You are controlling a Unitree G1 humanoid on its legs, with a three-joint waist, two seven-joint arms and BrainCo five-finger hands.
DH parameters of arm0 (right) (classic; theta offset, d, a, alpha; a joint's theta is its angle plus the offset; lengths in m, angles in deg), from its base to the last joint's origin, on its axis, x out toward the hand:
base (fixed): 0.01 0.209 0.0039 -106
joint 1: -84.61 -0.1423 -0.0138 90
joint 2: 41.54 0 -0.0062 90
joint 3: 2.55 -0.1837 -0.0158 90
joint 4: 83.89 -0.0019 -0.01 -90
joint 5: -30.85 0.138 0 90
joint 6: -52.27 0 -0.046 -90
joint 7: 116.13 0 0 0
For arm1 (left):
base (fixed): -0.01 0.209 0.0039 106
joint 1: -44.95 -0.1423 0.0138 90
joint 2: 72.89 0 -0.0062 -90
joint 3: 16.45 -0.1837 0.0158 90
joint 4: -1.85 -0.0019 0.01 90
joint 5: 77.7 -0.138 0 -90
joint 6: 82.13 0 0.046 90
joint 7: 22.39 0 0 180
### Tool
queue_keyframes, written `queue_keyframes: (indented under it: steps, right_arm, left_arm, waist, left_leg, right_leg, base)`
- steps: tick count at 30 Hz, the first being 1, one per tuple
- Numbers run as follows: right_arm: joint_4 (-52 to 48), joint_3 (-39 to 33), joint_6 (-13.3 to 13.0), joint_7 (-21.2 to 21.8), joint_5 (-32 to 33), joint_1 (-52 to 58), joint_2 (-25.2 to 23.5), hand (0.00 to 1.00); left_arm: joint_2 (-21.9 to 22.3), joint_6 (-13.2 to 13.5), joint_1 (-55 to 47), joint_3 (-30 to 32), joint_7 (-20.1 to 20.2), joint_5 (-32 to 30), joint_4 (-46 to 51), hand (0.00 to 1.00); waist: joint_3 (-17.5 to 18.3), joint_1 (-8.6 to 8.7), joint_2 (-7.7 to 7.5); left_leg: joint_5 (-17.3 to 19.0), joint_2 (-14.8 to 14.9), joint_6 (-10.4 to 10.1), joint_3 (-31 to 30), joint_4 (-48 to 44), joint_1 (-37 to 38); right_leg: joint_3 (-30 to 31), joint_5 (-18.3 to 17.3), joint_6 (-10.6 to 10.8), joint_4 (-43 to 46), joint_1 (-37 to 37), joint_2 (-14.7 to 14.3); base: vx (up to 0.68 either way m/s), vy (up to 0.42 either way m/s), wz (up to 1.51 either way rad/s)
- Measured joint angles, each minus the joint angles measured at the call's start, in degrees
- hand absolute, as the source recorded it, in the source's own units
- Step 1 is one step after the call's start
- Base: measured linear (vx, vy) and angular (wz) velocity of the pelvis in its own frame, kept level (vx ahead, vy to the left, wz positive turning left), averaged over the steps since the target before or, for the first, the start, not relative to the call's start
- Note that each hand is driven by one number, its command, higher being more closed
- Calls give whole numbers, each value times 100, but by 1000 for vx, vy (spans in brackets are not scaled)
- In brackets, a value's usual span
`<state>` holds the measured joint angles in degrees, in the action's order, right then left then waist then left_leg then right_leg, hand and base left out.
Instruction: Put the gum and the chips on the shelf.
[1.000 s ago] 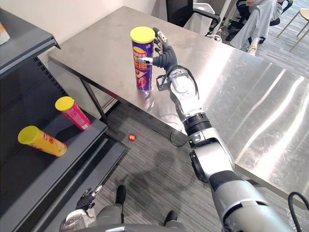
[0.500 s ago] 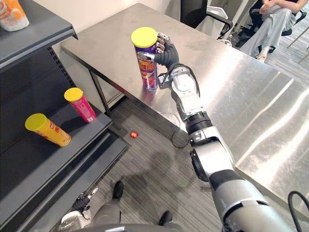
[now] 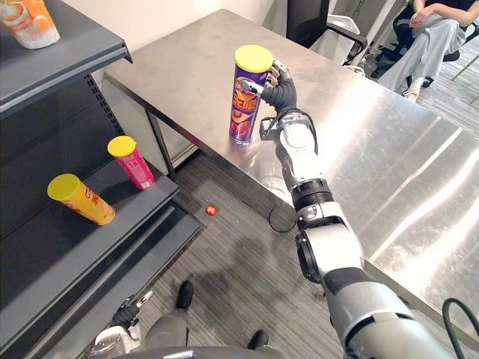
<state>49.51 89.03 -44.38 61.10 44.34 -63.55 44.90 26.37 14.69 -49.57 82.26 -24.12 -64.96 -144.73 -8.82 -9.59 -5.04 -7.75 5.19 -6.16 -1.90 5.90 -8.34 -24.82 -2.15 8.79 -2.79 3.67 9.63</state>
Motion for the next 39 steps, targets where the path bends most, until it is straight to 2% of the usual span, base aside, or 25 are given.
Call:
queue_keyframes:
  steps: [4, 5, 8, 10, 11, 12, 15, 19, 28, 39]
  right_arm:
    - [-377, 72, 30, -102, -1, 237, 1, 100]
    - [-1141, 130, 127, -198, -12, 724, 41, 100]
    - [-1254, 129, 127, -207, -12, 725, 75, 100]
    - [-1831, 110, 217, -208, -11, 852, 200, 100]
    - [-2503, 106, 227, -206, 2, 1073, 329, 100]
    - [-3052, 66, 111, -206, 17, 1260, 381, 100]
    - [-3596, -98, -172, -206, 57, 1323, 401, 100]
    - [-3657, -330, -229, -262, 74, 1446, 473, 100]
    - [-3929, -331, -228, -285, 113, 2095, 468, 100]
    - [-4148, -389, -227, -255, 262, 2570, 452, 100]
  left_arm:
    - [-18, 3, -19, -4, -16, -2, 4, 0]
    - [-53, -5, -57, 22, -20, -16, -1, 0]
    - [-61, -6, -103, 71, -21, -17, 2, 0]
    - [-64, -9, -104, 80, -21, -18, 4, 0]
    - [-66, -17, -130, 112, -20, -31, 9, 0]
    - [-69, -56, -188, 175, -21, -56, 11, 0]
    - [-82, -100, -273, 247, -25, -224, -5, 0]
    - [-95, -124, -332, 246, -25, -307, -55, 0]
    - [-44, -202, -457, 237, -20, -505, -70, 0]
    - [-16, -205, -525, 227, -23, -518, -70, 0]
  waist:
    - [19, 4, -50]
    - [41, 87, -93]
    - [48, 152, -102]
    - [63, 162, -123]
    - [98, 167, -147]
    - [177, 196, -179]
    - [291, 320, -187]
    - [410, 444, -155]
    - [594, 464, -23]
    - [664, 474, 31]
  left_leg:
    - [10, 18, 0, 133, -5, 63]
    - [10, 78, 0, 230, -20, 95]
    - [10, 120, -1, 271, -18, 108]
    - [9, 159, -2, 302, -35, 109]
    - [9, 166, -2, 315, -36, 109]
    - [10, 165, -2, 357, -36, 116]
    - [9, 166, -2, 441, -37, 190]
    - [41, 214, -33, 505, -33, 310]
    - [83, 282, -58, 669, -15, 370]
    - [87, 280, -62, 766, -34, 479]
  right_leg:
    - [112, 2, 2, 15, -15, 33]
    - [231, 6, 2, 40, -57, 10]
    - [301, 17, 9, 41, -85, -28]
    - [342, 30, -1, 34, -110, -53]
    - [343, 30, -1, 19, -109, -59]
    - [369, 32, 1, -4, -114, -56]
    - [460, 47, -4, -9, -93, -51]
    - [582, 71, -16, -9, -59, -79]
    - [796, 121, -41, -9, -136, -139]
    - [894, 148, -47, -14, -96, -144]
  base:
    - [7, 1, -16]
    - [-6, -26, -31]
    - [-18, -18, -18]
    - [3, -21, -8]
    - [18, -17, -8]
    - [31, -15, -8]
    - [21, -10, -17]
    - [-40, -8, -15]
    - [-23, -6, -12]
    - [15, -5, -4]
